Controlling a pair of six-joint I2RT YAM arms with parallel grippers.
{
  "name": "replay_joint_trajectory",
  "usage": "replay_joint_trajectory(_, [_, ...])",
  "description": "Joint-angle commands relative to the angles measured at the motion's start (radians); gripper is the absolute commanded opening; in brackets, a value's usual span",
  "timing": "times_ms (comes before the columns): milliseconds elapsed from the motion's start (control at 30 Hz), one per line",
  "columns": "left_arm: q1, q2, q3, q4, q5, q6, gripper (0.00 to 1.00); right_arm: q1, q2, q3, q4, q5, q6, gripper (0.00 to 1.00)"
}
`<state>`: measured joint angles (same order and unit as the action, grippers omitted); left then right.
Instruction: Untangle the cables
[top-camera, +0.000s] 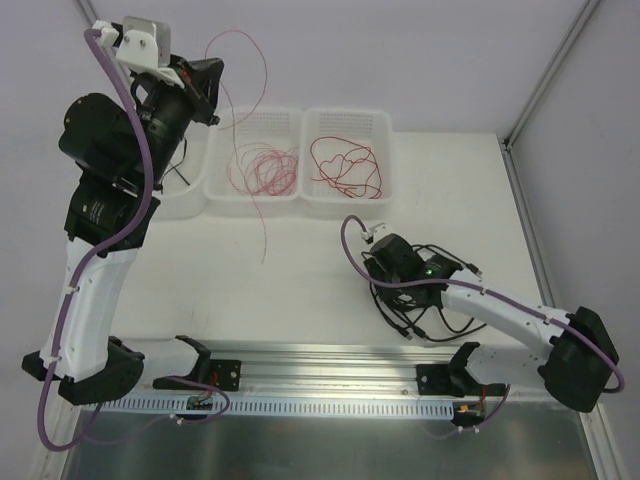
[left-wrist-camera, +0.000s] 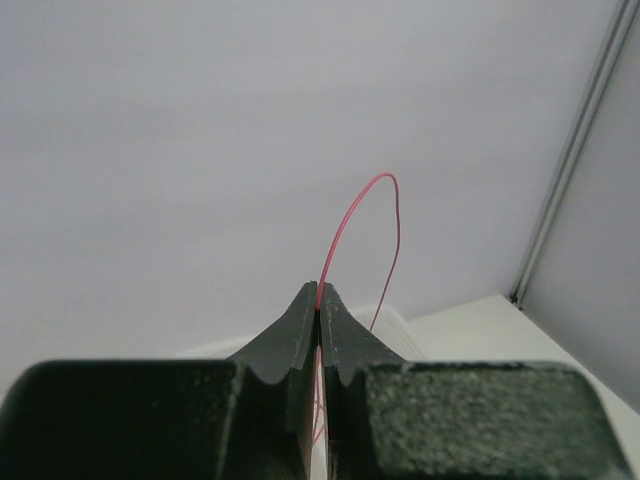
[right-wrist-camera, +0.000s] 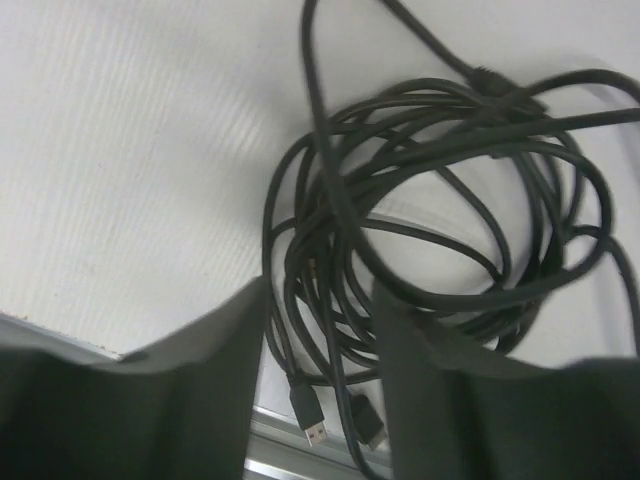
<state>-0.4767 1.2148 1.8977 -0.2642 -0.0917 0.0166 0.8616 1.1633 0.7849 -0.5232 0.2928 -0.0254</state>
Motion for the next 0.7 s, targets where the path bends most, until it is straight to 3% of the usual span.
replay_joint_trajectory(0, [0.004,0.083,0.153,0.016,-0.04,0.123,0.0,-0.001,0.048,0.005,0.103,-0.099,0.021,0.53])
replay_joint_trajectory(100, [0.004,0.169,0.279,0.02,-0.042,0.18,0.0,-0.001,0.07,0.005,0.112,-0.15,0.022,0.71])
replay_joint_trajectory(267, [0.004,0.291,0.448,0.081,-0.042,0.279,0.0,0.022,0.033,0.017,0.089,-0.184,0.022,0.87])
replay_joint_trajectory(667, [0.065,0.443,0.434,0.347,-0.026,0.433,0.0,0.045,-0.09,0.083,0.112,-0.317,-0.037,0.89])
